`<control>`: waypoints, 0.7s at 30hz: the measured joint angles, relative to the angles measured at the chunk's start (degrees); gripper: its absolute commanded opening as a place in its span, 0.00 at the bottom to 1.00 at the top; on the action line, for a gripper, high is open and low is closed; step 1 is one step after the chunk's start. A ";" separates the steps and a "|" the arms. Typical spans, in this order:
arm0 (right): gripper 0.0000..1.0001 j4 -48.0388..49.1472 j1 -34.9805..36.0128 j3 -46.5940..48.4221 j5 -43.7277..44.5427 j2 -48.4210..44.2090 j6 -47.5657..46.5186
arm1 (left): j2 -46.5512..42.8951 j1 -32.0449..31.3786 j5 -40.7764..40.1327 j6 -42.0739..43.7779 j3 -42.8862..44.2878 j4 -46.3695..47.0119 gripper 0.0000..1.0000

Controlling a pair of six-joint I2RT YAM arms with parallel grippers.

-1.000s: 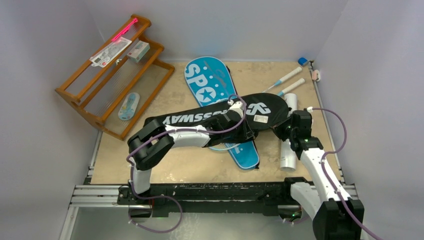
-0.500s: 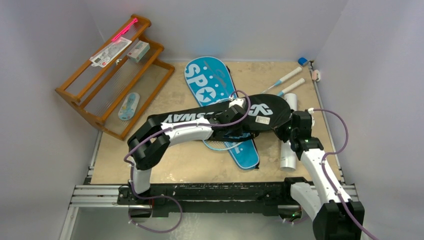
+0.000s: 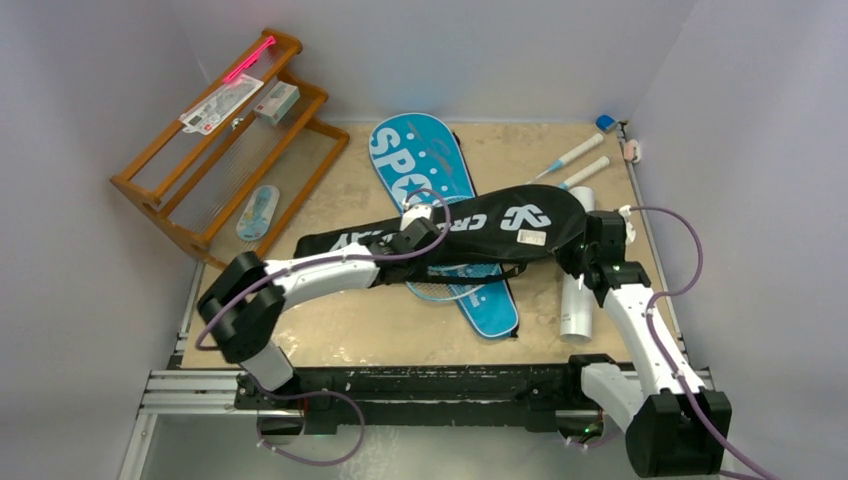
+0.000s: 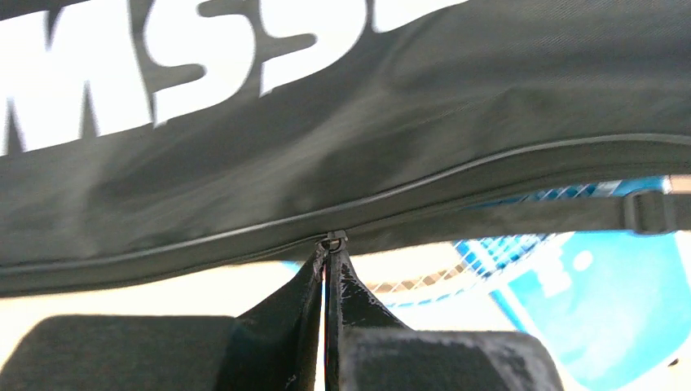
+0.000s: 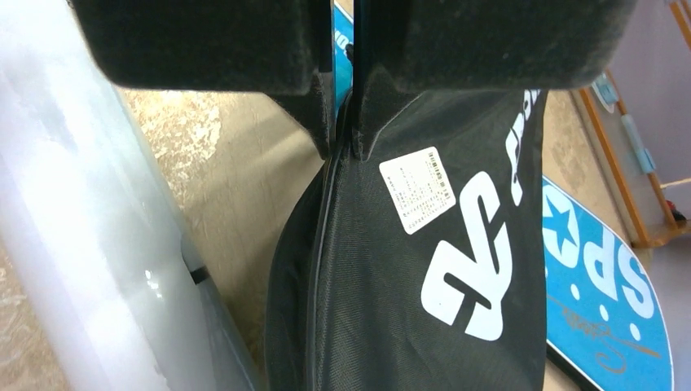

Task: Pack up the badminton gear
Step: Zip the racket bag at the center of the board.

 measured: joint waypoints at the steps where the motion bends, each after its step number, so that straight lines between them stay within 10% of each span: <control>1: 0.00 -0.13 -0.17 0.55 0.04 0.28 -0.37 | -2.12 0.24 -0.59 -0.02 -1.68 -0.66 0.00; 21: 0.00 -0.59 -13.97 22.21 -12.00 21.64 -5.66 | -40.81 10.19 5.40 -6.19 -28.35 -4.07 0.00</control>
